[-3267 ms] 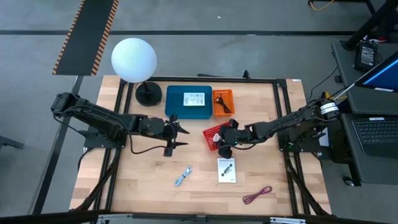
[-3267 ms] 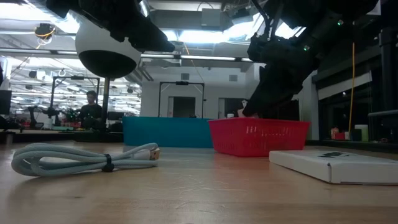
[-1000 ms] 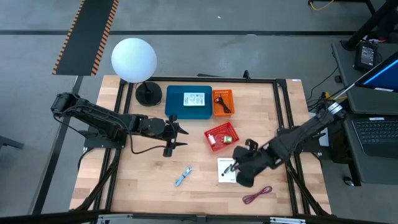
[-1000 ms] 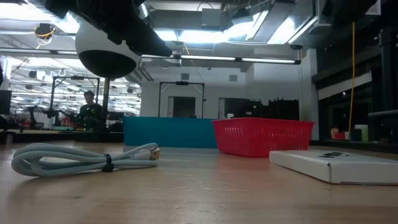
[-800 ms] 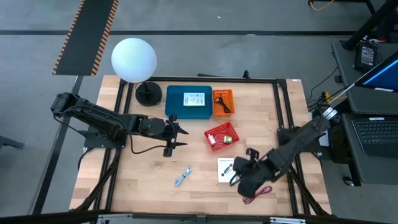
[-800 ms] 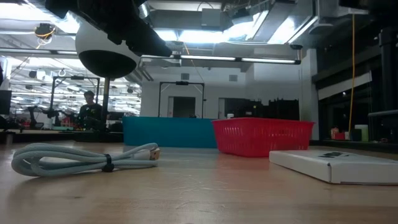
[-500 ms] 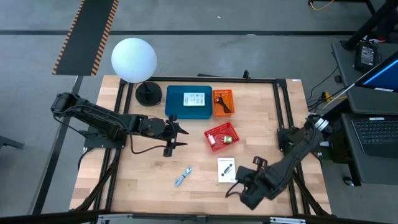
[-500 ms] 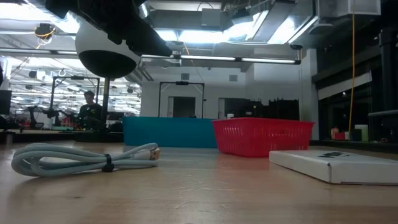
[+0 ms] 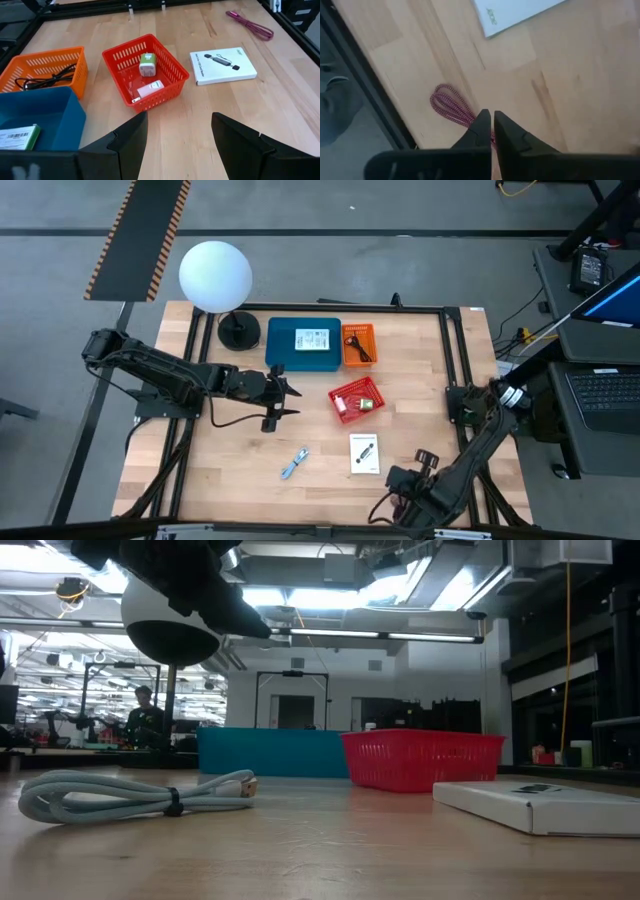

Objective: Pick and place items into bin
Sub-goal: Put the pink charger cable into the orange bin

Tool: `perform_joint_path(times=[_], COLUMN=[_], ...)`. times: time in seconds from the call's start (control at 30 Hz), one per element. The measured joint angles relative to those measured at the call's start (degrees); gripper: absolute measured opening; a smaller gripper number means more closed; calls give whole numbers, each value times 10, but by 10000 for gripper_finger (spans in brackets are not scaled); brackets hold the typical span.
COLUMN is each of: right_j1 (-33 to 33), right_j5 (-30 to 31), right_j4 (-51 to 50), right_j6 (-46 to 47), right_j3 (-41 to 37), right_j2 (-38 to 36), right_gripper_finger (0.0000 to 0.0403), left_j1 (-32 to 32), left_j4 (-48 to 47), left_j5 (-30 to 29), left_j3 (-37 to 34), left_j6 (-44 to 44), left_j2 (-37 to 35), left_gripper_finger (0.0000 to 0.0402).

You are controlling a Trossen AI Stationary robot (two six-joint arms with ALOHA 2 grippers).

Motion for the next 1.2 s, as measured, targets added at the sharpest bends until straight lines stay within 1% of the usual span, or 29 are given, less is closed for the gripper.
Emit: perform_joint_path(times=[0.17, 0.23, 0.33, 0.57, 0.77, 0.93, 1.2], right_j1=[16, 24, 35, 50, 60, 61, 61], right_j5=[-5, -14, -15, -11, -12, -26, -31], right_j4=[8, 10, 19, 32, 26, 24, 23], right_j6=[1, 0, 2, 14, -33, -30, -38], right_j3=[0, 0, 0, -1, 0, -1, 0], right_j2=[11, 18, 30, 62, 96, 129, 153], right_gripper_finger=[8, 17, 46, 134, 182, 197, 189], left_j1=[0, 0, 0, 0, 0, 0, 0], left_j4=[-1, -1, -1, -1, -1, -1, -1], left_j5=[0, 0, 0, 19, 37, 56, 59], left_j3=[0, 0, 0, 0, 0, 0, 0], left_j6=[0, 0, 0, -7, -12, -28, -30], left_j2=[0, 0, 0, 0, 0, 0, 0], left_gripper_finger=[214, 214, 214, 214, 214, 214, 214])
